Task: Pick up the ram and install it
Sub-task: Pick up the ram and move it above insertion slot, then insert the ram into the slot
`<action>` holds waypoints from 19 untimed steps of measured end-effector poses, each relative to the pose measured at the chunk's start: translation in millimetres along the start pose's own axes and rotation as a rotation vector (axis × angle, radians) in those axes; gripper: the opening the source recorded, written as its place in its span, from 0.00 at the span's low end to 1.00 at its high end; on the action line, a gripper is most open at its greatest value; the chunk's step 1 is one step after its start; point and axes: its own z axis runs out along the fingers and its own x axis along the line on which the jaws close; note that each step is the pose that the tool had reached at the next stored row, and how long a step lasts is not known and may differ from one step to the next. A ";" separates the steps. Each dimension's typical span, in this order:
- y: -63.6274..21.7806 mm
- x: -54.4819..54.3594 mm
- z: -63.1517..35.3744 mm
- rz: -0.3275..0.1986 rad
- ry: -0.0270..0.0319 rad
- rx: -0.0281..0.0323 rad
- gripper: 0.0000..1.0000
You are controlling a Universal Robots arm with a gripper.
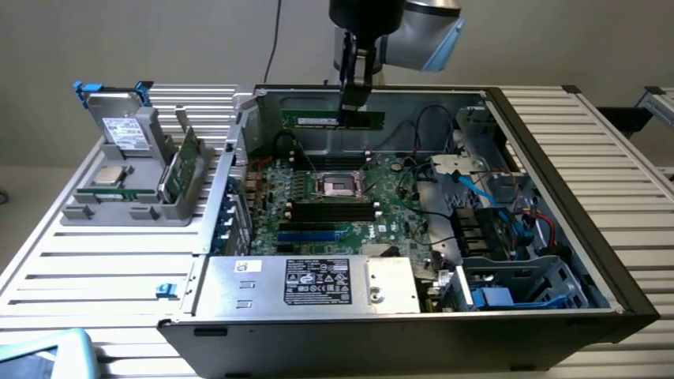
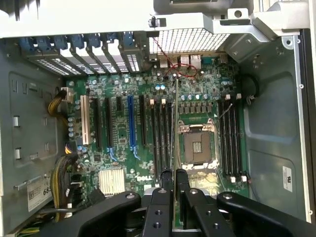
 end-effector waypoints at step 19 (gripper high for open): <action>0.7 -11.9 1.3 -0.019 0.0023 -0.0011 0.15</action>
